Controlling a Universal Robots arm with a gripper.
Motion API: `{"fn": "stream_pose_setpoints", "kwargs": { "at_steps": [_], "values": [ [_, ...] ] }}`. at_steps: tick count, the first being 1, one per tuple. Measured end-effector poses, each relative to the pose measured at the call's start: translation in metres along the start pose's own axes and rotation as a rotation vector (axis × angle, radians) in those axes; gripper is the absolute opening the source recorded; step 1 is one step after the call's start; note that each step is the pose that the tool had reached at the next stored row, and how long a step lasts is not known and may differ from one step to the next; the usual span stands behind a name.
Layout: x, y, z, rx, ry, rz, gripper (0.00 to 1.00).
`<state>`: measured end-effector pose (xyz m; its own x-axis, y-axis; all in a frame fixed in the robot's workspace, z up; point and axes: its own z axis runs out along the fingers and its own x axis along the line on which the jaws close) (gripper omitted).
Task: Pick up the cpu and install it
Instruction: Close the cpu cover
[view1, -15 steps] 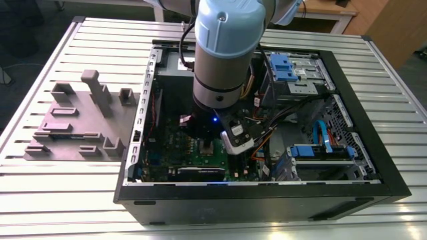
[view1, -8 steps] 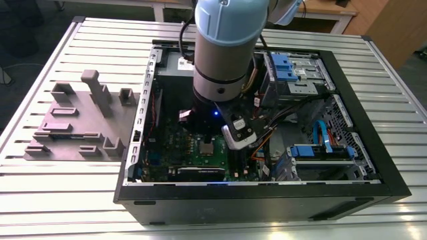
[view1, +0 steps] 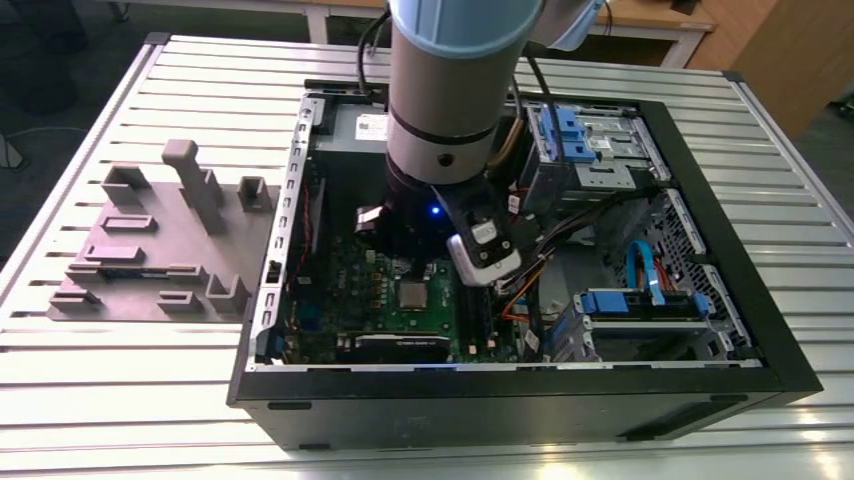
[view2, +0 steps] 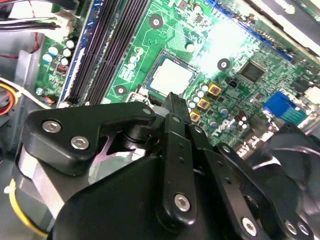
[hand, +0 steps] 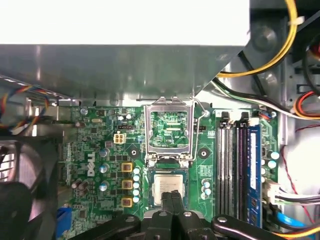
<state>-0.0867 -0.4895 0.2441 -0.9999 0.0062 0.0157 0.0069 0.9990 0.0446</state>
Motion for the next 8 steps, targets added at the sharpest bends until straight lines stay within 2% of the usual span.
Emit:
{"fn": "stream_pose_setpoints", "kwargs": {
  "at_steps": [2,8],
  "values": [
    [0.0,0.0001,-0.001,0.0,-0.0006,-0.022,0.1],
    [0.0001,0.0,-0.0011,0.0019,0.0043,-0.13,0.1]
  ]
}}
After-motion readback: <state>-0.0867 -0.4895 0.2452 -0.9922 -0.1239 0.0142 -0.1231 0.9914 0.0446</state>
